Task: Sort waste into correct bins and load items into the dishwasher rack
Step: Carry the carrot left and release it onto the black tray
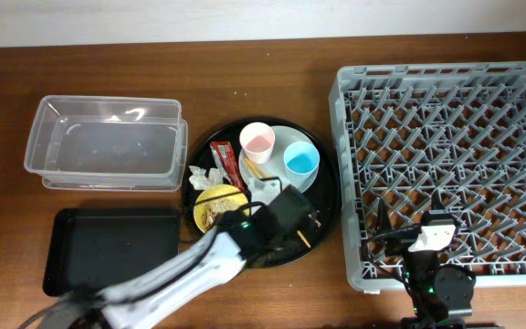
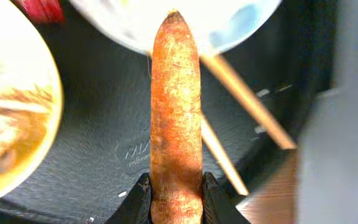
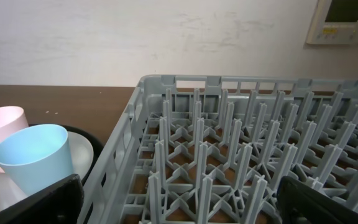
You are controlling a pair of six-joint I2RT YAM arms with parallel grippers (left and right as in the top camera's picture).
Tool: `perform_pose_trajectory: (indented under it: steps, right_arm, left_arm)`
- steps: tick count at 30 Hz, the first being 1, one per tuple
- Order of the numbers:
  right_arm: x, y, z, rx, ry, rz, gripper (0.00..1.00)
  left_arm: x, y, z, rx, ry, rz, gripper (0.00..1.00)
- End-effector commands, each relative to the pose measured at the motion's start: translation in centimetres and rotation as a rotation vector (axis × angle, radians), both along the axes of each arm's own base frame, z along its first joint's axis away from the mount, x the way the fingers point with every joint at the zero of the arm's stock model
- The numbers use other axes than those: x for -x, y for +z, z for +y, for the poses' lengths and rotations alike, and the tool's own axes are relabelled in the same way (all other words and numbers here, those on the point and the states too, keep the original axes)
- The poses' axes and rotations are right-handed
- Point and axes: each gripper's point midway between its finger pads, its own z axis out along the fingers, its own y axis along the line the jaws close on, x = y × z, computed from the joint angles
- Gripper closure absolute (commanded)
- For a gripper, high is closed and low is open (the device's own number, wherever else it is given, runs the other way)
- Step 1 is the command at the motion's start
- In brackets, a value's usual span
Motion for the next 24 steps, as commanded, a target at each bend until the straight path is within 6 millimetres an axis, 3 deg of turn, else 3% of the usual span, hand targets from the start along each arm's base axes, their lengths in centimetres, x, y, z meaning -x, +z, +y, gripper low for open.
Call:
perform_pose_trajectory:
  steps: [1, 3, 5, 6, 9, 10, 11, 14, 15, 16, 18, 19, 20, 24]
  right_arm:
    - [0.0, -0.3, 0.0, -0.004, -0.003, 0.007, 0.02]
    - [0.0, -0.3, 0.0, -0.004, -0.003, 0.007, 0.02]
    - [0.0, -0.3, 0.0, -0.004, -0.003, 0.007, 0.02]
    - [0.0, -0.3, 0.0, -0.004, -0.003, 0.007, 0.02]
    - [0.0, -0.3, 0.0, -0.004, -0.003, 0.007, 0.02]
    - [0.0, -0.3, 0.0, -0.004, -0.003, 0.007, 0.02]
    - [0.0, -0.3, 0.0, -0.004, -0.003, 0.007, 0.02]
    - [0.0, -0.3, 0.0, -0.004, -0.003, 0.007, 0.02]
    - [0.0, -0.3, 0.0, -0.004, -0.003, 0.007, 0.02]
    - [0.0, -0.3, 0.0, -0.004, -0.003, 0.007, 0.02]
    - [0.0, -0.3, 0.0, -0.004, -0.003, 0.007, 0.02]
    - [0.0, -0.3, 0.0, -0.004, -0.003, 0.007, 0.02]
    - [0.0, -0.3, 0.0, -0.004, -0.003, 0.007, 0.02]
    - [0.0, -0.3, 0.0, -0.004, -0.003, 0.007, 0.02]
  left_arm:
    - [-1.6, 5.0, 1.5, 0.023, 0.033, -0.16, 0.89]
    - [-2.5, 7.2, 6.1, -0.073, 0.143, -0.247, 0.89]
    - [-3.1, 9.1, 13.3, -0.225, 0.314, -0.308, 0.89]
    - [-3.1, 9.3, 15.6, -0.255, 0.369, -0.294, 0.9]
    - [-2.1, 7.7, 22.0, -0.329, 0.592, -0.182, 0.92]
    - [-1.2, 6.3, 24.6, -0.35, 0.71, -0.131, 0.93]
    - [-0.6, 5.2, 25.9, -0.351, 0.784, -0.104, 0.93]
    - [2.2, 1.6, 28.8, -0.343, 1.002, -0.017, 0.93]
    - [2.9, 0.5, 29.5, -0.354, 1.039, 0.002, 0.91]
    - [3.3, -0.3, 30.0, -0.361, 1.054, 0.011, 0.82]
    - [3.9, -0.8, 30.8, -0.381, 1.081, 0.019, 0.21]
    - [4.0, -0.7, 31.1, -0.393, 1.089, 0.014, 0.13]
    - [3.9, -0.5, 31.3, -0.401, 1.093, 0.005, 0.07]
    - [3.0, 0.9, 31.1, -0.419, 0.981, -0.016, 0.07]
